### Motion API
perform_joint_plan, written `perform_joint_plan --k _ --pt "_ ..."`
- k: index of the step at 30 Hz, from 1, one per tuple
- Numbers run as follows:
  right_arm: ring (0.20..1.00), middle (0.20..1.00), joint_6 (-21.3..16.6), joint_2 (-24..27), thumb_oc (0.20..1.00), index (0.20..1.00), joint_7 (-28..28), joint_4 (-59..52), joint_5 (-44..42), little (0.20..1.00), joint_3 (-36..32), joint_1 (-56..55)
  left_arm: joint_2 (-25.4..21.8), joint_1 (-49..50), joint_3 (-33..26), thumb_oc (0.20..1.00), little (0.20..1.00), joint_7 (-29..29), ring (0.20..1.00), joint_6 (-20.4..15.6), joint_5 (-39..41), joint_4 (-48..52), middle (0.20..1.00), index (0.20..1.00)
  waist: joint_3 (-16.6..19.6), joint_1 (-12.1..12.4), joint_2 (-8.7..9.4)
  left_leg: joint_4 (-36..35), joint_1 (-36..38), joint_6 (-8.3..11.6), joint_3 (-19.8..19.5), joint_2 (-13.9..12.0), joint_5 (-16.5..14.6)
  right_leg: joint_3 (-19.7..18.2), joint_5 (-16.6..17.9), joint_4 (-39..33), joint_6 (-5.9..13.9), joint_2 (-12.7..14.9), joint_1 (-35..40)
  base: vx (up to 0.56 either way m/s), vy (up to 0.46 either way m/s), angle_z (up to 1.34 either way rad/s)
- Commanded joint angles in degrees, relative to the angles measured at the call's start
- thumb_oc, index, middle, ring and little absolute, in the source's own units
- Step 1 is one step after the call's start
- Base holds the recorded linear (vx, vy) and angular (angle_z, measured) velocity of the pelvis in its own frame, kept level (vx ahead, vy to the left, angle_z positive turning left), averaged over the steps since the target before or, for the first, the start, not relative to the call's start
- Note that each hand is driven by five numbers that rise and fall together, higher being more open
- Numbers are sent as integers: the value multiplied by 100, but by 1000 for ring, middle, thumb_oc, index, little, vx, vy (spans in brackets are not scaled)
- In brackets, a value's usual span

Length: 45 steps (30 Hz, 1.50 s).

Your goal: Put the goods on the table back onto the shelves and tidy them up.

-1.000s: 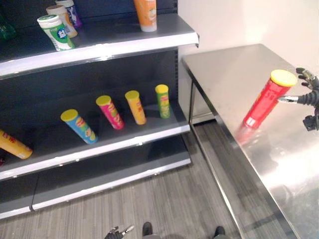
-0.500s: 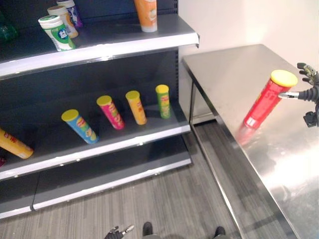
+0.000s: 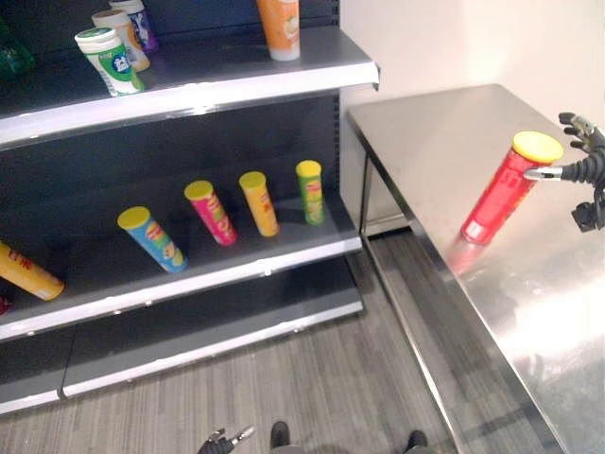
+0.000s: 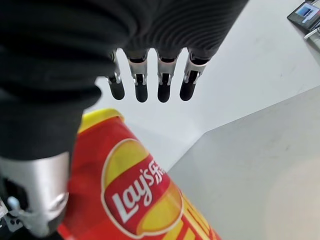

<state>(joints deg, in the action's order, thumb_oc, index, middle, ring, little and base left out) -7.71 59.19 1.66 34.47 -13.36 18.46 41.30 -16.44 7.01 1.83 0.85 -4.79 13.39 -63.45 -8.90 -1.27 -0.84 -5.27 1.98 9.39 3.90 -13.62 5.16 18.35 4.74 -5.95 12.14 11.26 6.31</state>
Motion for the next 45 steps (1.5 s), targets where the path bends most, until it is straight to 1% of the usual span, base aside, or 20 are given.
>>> perform_joint_plan --k 1,7,11,33,45 --pt "1000 1000 -77 10 1000 1000 -76 257 213 1000 262 752 -523 -393 75 1000 1000 -24 1000 -57 146 -161 1000 1000 -124 77 416 35 518 172 -29 93 -681 -381 -905 261 -429 -460 -19 0 0 0" --pt "1000 1000 -63 -20 1000 1000 -121 239 269 1000 325 749 -524 -390 72 1000 1000 -34 1000 -62 167 -158 1000 1000 -133 78 419 35 507 175 -35 92 -673 -363 -902 265 -430 -461 -18 0 0 0" --pt "1000 1000 -72 -2 1000 1000 -192 -64 345 1000 336 612 -530 -425 40 1000 1000 -43 1000 -54 137 -164 1000 1000 -137 48 422 36 512 175 -29 92 -680 -375 -901 269 -432 -452 -29 0 0 0" --pt "1000 1000 -139 200 1000 1000 -124 -366 408 1000 416 827 -567 -448 -34 1000 1000 -26 1000 -65 154 -154 1000 1000 -118 34 479 40 534 188 34 54 -679 -398 -886 274 -420 -455 -21 0 0 0" --pt "1000 1000 -106 107 1000 1000 -287 -372 368 1000 473 722 -544 -451 -34 1000 1000 -37 1000 -70 161 -128 1000 1000 -132 46 481 42 527 189 21 53 -675 -369 -889 273 -418 -448 -13 0 0 0"
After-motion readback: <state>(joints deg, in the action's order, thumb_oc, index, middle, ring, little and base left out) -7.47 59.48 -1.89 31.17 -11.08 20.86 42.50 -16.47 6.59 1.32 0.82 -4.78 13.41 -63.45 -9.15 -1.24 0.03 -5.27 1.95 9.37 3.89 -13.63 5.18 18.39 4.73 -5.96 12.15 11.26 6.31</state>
